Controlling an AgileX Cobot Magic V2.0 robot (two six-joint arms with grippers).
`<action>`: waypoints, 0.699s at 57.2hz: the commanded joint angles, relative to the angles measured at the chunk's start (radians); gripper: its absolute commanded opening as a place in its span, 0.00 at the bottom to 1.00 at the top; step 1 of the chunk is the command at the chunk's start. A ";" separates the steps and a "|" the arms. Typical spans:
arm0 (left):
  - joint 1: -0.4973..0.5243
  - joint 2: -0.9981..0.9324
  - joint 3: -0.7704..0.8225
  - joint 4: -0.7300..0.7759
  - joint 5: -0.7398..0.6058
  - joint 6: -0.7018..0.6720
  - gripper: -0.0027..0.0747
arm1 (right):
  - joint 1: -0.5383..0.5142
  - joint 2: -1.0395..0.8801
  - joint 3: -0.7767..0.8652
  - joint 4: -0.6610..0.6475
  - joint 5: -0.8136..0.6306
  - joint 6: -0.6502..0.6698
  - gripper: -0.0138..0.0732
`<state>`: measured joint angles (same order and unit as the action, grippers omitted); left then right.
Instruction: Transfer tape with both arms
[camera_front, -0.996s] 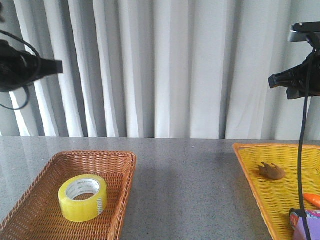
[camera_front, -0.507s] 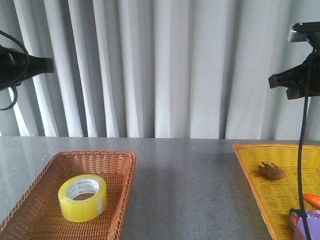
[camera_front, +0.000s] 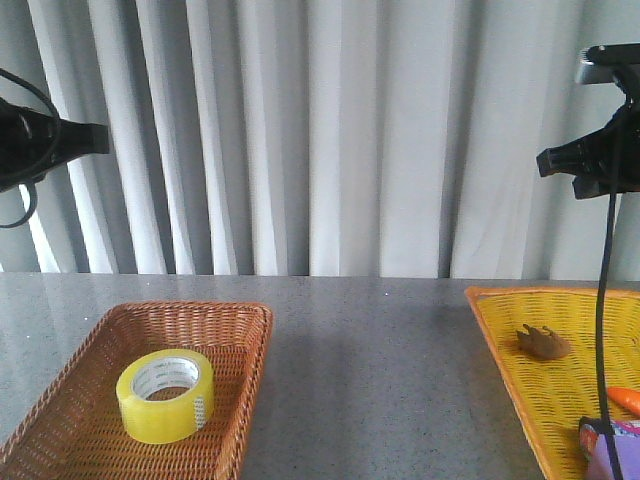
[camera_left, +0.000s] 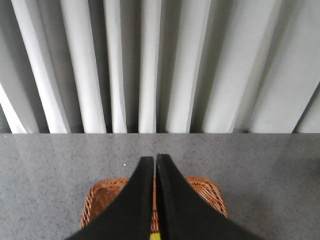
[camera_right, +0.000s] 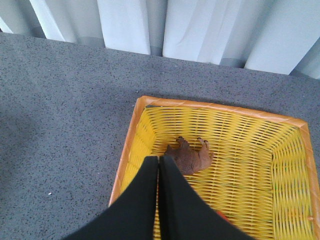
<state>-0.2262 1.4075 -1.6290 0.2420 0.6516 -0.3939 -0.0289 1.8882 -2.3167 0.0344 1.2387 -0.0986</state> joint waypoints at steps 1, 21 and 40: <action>-0.005 -0.097 0.032 -0.076 -0.090 0.068 0.03 | -0.005 -0.047 -0.024 0.000 -0.054 -0.005 0.15; -0.002 -0.493 0.722 -0.213 -0.559 0.283 0.03 | -0.005 -0.047 -0.024 0.000 -0.053 -0.005 0.15; 0.001 -1.028 1.462 -0.223 -0.881 0.427 0.03 | -0.005 -0.047 -0.024 0.000 -0.054 -0.005 0.15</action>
<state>-0.2262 0.5058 -0.2595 0.0306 -0.1073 0.0000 -0.0289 1.8882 -2.3167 0.0344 1.2387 -0.0986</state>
